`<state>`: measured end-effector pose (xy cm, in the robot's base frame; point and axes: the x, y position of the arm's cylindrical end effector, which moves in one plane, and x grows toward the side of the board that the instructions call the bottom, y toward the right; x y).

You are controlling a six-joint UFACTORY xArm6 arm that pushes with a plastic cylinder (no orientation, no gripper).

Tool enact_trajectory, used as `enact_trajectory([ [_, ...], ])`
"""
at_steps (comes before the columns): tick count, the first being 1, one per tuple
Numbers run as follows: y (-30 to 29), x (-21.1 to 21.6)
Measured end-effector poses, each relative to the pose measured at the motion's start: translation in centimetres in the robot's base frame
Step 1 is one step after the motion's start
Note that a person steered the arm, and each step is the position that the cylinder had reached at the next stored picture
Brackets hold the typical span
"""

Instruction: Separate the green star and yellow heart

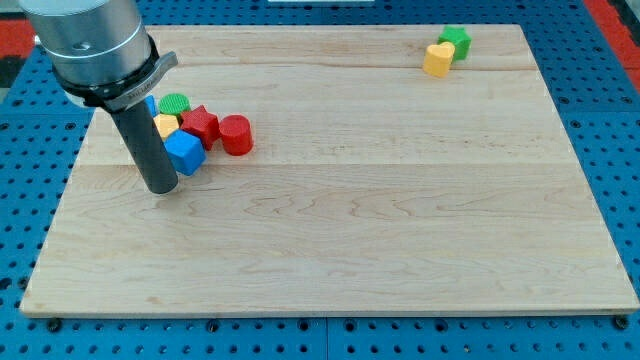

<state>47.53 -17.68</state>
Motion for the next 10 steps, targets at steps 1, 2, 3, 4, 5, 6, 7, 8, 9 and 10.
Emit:
enact_trajectory([
  [1,0.0,0.0],
  [2,0.8,0.0],
  [3,2.0,0.3],
  [4,12.3,-1.3],
  [5,21.9,-2.9],
  [6,30.9,-5.0],
  [7,43.1,-11.7],
  [8,51.7,-16.3],
  [9,52.2,-16.6],
  [10,48.9,-22.5],
])
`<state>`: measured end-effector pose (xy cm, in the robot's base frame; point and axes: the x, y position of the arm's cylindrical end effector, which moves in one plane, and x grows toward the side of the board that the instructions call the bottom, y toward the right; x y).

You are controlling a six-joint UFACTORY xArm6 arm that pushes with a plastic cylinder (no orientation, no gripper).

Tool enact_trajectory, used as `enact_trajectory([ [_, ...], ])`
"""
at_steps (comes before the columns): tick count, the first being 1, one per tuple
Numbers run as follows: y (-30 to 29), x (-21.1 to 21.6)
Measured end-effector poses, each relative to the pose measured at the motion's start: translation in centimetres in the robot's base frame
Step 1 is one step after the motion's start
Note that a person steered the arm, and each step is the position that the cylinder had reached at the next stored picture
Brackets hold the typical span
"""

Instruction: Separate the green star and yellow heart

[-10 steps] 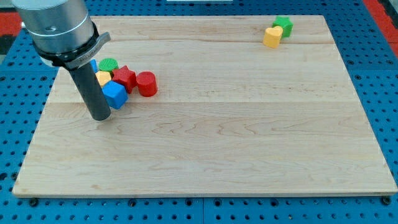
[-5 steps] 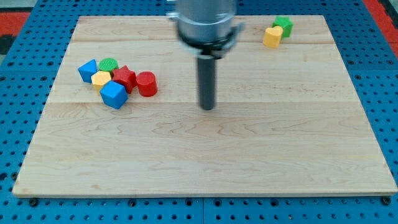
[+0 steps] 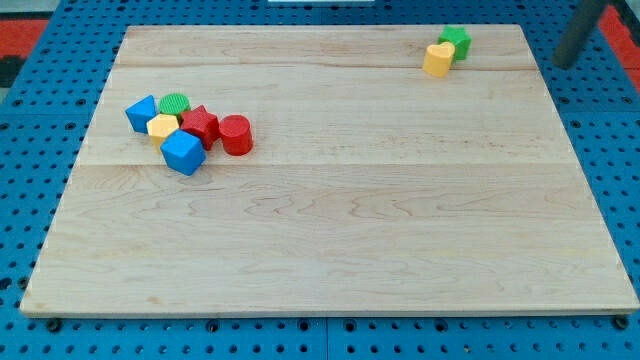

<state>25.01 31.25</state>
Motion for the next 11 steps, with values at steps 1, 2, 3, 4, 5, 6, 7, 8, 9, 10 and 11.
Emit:
enact_trajectory([
  [1,-2.0,-5.2],
  [2,-7.2,-2.4],
  [3,-12.1,2.7],
  [4,-12.2,2.7],
  [5,-11.1,1.0],
  [6,-11.1,-2.6],
  [7,-16.9,-0.7],
  [8,-16.5,5.0],
  [9,-14.8,8.0],
  [10,-9.4,1.8],
  [11,-9.9,-5.6],
])
